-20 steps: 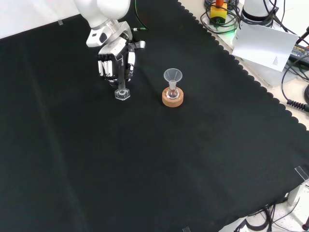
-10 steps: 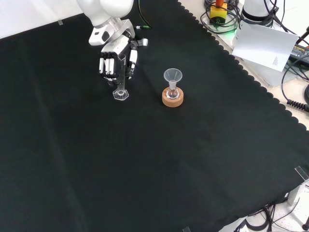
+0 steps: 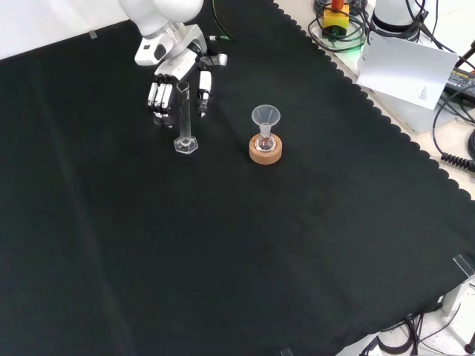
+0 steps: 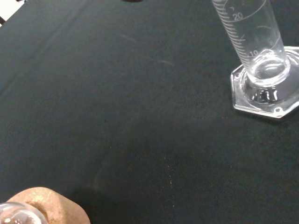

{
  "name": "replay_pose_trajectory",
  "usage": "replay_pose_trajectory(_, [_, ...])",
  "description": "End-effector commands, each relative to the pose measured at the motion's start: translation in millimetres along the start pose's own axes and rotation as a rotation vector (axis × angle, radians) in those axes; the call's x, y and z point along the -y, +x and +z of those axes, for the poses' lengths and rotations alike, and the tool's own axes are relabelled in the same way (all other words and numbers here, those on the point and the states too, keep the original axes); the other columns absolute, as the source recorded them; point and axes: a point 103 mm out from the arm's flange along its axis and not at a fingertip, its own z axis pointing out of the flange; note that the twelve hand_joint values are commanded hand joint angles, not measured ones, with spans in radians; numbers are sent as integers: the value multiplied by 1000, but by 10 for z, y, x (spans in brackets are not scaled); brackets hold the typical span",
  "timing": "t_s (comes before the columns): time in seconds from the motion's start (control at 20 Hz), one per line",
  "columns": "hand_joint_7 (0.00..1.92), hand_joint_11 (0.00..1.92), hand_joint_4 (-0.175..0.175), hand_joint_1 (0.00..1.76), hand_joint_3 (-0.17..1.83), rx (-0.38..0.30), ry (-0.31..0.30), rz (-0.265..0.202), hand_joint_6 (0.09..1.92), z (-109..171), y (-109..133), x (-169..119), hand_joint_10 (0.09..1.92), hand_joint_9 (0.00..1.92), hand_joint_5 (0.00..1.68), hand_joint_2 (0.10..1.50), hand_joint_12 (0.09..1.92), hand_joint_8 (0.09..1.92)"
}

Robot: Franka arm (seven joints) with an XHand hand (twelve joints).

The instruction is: Put the graduated cylinder back on the table.

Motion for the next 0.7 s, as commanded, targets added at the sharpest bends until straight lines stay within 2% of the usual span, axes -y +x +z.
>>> replay_pose_trajectory(0.05, [185, 308, -63, 797, -175, 10, 9, 63, 232, -217, -40, 140, 87, 736, 341, 989, 1331, 655])
replay_pose_trajectory(0.25, [107, 231, -65, 768, -175, 23, -11, 105, 130, -347, -50, 283, 87, 659, 315, 974, 1352, 648])
replay_pose_trajectory(0.5, [86, 198, -65, 756, -175, 58, -65, 152, 94, -547, 3, 536, 87, 635, 308, 968, 1359, 647])
replay_pose_trajectory(0.6, [83, 189, -64, 755, -175, 72, -99, 166, 87, -649, 59, 665, 87, 631, 310, 968, 1365, 648])
replay_pose_trajectory(0.7, [83, 184, -65, 755, -175, 89, -159, 182, 87, -751, 115, 808, 87, 629, 314, 968, 1370, 649])
